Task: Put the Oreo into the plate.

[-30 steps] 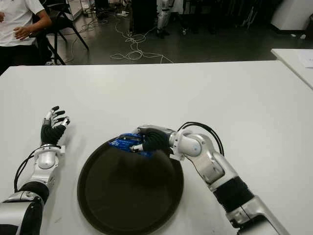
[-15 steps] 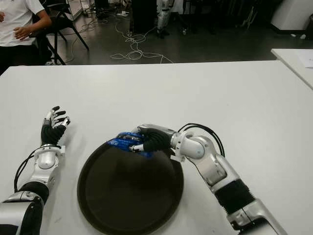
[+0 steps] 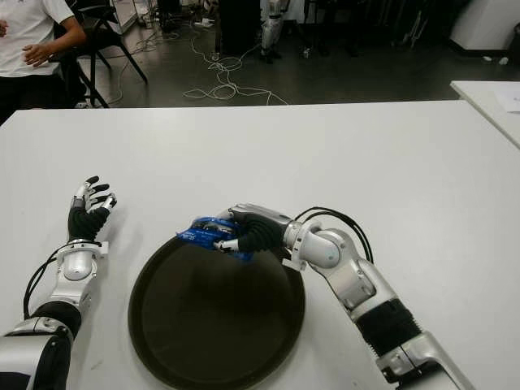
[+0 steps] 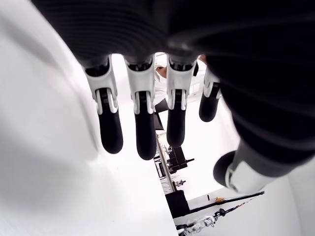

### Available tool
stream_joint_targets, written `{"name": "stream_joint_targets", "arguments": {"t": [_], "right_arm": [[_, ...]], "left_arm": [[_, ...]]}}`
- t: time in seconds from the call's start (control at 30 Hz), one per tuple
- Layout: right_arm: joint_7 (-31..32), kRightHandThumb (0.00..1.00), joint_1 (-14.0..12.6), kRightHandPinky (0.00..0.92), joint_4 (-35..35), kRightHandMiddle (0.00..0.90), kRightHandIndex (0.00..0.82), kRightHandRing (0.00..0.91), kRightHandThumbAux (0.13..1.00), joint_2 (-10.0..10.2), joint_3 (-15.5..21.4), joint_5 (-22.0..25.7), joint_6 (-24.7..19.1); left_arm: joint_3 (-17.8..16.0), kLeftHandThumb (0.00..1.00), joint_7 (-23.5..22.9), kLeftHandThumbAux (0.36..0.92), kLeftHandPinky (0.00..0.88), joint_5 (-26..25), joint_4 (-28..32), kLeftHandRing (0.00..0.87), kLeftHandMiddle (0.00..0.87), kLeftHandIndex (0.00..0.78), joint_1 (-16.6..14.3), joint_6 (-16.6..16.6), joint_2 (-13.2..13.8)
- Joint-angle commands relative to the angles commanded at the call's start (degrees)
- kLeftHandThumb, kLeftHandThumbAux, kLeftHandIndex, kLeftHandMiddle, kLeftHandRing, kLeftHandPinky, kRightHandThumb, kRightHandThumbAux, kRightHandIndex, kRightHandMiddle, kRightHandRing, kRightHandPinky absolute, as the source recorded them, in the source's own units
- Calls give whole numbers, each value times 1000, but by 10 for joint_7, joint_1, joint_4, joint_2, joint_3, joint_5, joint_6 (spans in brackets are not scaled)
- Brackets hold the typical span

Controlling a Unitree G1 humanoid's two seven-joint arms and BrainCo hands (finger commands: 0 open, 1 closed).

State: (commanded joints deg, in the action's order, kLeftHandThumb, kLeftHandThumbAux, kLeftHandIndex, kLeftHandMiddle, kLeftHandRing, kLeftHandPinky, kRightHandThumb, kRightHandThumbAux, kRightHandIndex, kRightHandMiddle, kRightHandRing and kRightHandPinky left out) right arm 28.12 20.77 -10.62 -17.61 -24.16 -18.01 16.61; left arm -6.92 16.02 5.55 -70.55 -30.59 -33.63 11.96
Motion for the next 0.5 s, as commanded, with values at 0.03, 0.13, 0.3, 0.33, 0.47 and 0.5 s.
{"name": "stream_joint_targets", "arguments": {"t": [0.03,0.13,0.3,0.33,0.47,0.5], "right_arm": [[1,715,1,850,0,855,439,861,715,0,-1,-1,0],[1,715,2,857,-2,859,439,865,715,-1,-1,-2,0],[-2,715,3,858,-4,862,439,870,715,-2,-2,-8,2],[-3,715,4,858,-5,862,439,870,715,-2,-2,-10,3],[-4,715,5,860,-8,862,439,870,715,-2,-3,-13,7],[-4,715,5,860,-9,862,439,870,715,-2,-3,-14,8]], "left_arm": [[0,333,-1,631,316,0,0,278,241,155,0,0,0],[-1,335,-1,630,307,-1,0,274,239,155,-1,0,-1],[-1,350,4,640,309,1,0,276,243,157,-1,0,-1],[0,357,5,644,311,2,0,278,245,157,-1,-1,-1],[1,366,8,650,313,4,0,279,246,159,-1,-1,-2],[1,366,8,651,313,4,0,279,246,159,-1,-1,-2]]}}
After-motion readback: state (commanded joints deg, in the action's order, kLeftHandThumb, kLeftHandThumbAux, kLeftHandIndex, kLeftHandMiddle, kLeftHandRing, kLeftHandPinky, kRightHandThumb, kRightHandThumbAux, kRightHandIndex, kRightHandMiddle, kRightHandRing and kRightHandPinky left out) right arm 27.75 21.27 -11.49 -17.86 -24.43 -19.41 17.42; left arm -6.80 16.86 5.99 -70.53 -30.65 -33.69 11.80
